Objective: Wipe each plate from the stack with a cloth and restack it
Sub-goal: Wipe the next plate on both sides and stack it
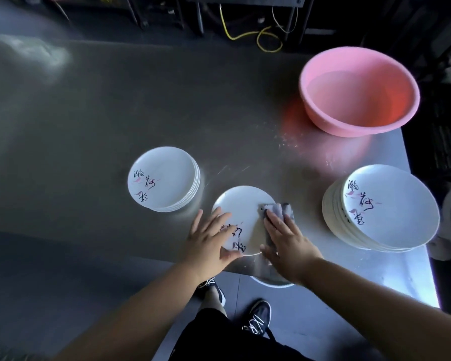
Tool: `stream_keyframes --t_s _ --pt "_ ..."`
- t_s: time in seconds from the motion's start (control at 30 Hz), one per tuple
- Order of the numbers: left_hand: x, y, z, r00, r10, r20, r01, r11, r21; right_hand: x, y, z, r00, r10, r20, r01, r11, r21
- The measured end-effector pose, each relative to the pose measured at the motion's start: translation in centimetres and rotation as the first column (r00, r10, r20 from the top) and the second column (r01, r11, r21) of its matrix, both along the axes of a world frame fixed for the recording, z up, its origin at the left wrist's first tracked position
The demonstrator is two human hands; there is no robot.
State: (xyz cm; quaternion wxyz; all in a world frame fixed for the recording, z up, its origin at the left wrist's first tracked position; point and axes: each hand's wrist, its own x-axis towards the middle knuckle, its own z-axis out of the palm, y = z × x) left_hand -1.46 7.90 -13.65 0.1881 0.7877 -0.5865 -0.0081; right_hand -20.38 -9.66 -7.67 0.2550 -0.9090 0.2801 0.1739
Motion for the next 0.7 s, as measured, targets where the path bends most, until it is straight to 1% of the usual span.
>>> stream_keyframes --t_s 0.07,0.13,0.17,0.23,0.3,0.37,0.4,0.43,0.5,0.57,0.63,0.7 --pt "0.9 0.2 -0.5 0.999 -0.028 -0.021 0.028 0.999 0.02 1.3 -2.7 0.0 0.999 0.034 0.028 -0.032 0.998 -0.048" --pt "1.3 0.2 -1.1 0.999 -0.043 -0.027 0.044 0.999 0.031 2.0 -3.7 -0.7 0.998 0.018 0.053 -0.016 0.999 -0.05" --pt "1.2 0.1 -1.2 0.999 -0.046 -0.027 0.046 0.998 0.03 2.2 -3.1 -1.3 0.998 -0.014 0.062 0.017 0.999 -0.048" --pt "1.1 -0.2 -1.3 0.998 -0.036 -0.043 0.036 0.999 0.006 1.9 0.1 -2.6 0.997 -0.07 0.021 0.071 0.996 -0.062" --pt "1.0 -0.3 -1.4 0.997 -0.023 -0.079 0.021 0.999 -0.033 0.8 4.1 -3.9 0.998 -0.028 -0.064 0.024 0.997 -0.071" --pt "0.9 -0.2 -1.6 0.996 -0.033 -0.087 0.028 0.998 -0.052 -0.1 5.8 -4.0 0.996 -0.016 -0.084 0.013 0.999 -0.036" --pt "0.9 -0.2 -1.7 0.996 -0.038 -0.077 0.033 0.998 -0.058 -0.2 5.3 -3.5 0.997 -0.038 -0.065 0.038 0.999 0.002" --pt "0.9 -0.3 -1.7 0.997 -0.039 -0.065 0.035 0.997 -0.064 0.1 4.2 -2.9 0.998 -0.059 -0.023 0.059 0.998 0.007" --pt "0.6 -0.5 -1.9 0.999 -0.023 -0.047 0.02 0.997 -0.07 0.8 1.1 -2.2 0.993 -0.097 0.066 0.098 0.995 -0.024" --pt "0.3 -0.6 -2.1 0.999 -0.002 -0.041 -0.001 0.998 -0.068 1.4 -1.3 -2.4 0.988 -0.097 0.123 0.103 0.994 -0.043" --pt "-0.1 -0.6 -2.0 0.999 0.019 -0.048 -0.023 0.997 -0.068 1.5 -1.2 -3.3 0.982 -0.1 0.16 0.111 0.992 -0.066" --pt "-0.7 -0.7 -1.6 0.996 0.066 -0.059 -0.069 0.997 -0.039 0.8 1.1 -3.9 0.982 -0.1 0.16 0.118 0.987 -0.11"
